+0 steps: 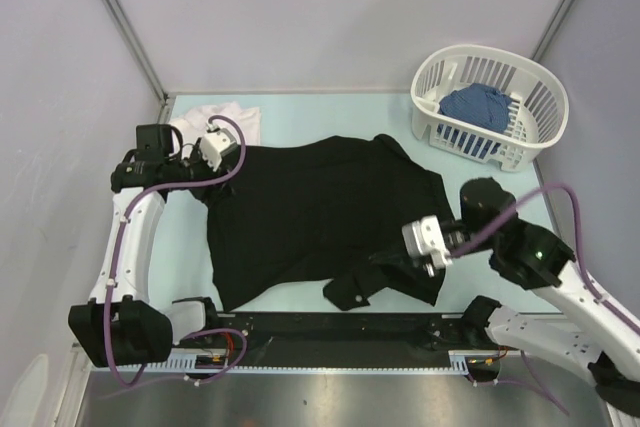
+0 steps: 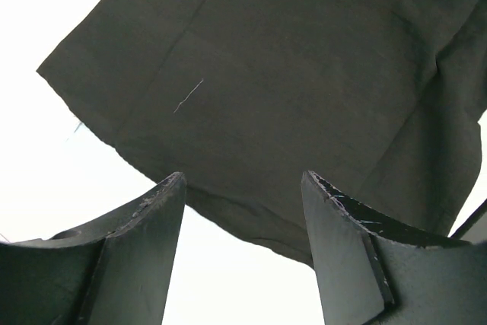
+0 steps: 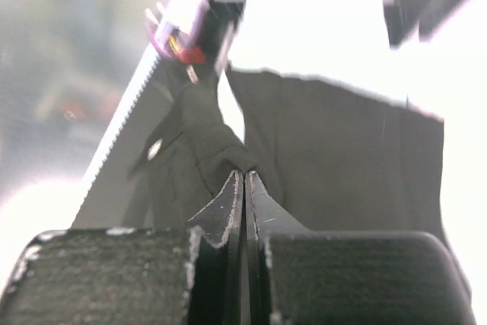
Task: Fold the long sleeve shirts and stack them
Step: Flatten the shirt out
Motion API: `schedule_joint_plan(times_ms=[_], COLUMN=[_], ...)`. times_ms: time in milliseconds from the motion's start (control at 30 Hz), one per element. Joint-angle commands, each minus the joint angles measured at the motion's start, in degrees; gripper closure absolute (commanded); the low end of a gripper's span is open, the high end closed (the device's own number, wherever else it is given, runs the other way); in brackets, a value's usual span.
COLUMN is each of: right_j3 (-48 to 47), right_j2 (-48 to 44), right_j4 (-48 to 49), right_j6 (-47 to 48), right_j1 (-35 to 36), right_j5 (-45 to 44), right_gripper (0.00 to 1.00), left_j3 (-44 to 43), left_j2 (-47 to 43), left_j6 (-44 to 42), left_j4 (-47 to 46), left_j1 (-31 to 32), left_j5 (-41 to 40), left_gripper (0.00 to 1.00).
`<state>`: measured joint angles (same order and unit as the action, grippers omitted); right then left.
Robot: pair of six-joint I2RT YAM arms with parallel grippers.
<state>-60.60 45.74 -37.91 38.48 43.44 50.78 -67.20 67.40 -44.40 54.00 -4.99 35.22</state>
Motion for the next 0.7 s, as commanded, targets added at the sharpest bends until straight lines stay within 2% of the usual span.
schedule_joint_plan(times_ms=[0,67,300,400,433,533,667], right_j3=[1.7,2.0,6.5,6.1,5.6,3.3,1.6], right_j2=[-2.7,-2.3,-7.1,-10.1,-11.2,-13.6,-15.2], right_j4=[16.6,17.8,23.1,20.5,16.8,7.8,2.9], right_j6=[-2.1,-1.8,0.2,3.8,4.1,3.8,1.2], right_j1=[12.7,16.0,17.8,17.7,17.8,17.9,17.8], right_j5=[-7.0,-8.4,-6.7,-8.2,-9.3,-11.9,-16.1], right_gripper=[1.0,1.0,1.0,1.0,1.0,1.0,1.0], left_j3=[0.0,0.9,5.1,8.2,9.3,15.8,21.8], left_j2=[-2.3,-3.0,-6.0,-7.6,-8.1,-7.3,-6.3], left_j6=[0.2,-0.7,-7.1,-12.1,-15.0,-14.4,-12.1], left_j4=[-0.7,0.2,3.7,6.0,7.9,8.1,9.3], left_j1=[0.3,0.4,0.5,1.0,1.7,2.0,1.8], left_j5=[2.7,2.7,1.3,0.2,-2.0,-7.6,-16.0], left_gripper=[0.32,0.32,0.32,0.33,0.33,0.35,0.35])
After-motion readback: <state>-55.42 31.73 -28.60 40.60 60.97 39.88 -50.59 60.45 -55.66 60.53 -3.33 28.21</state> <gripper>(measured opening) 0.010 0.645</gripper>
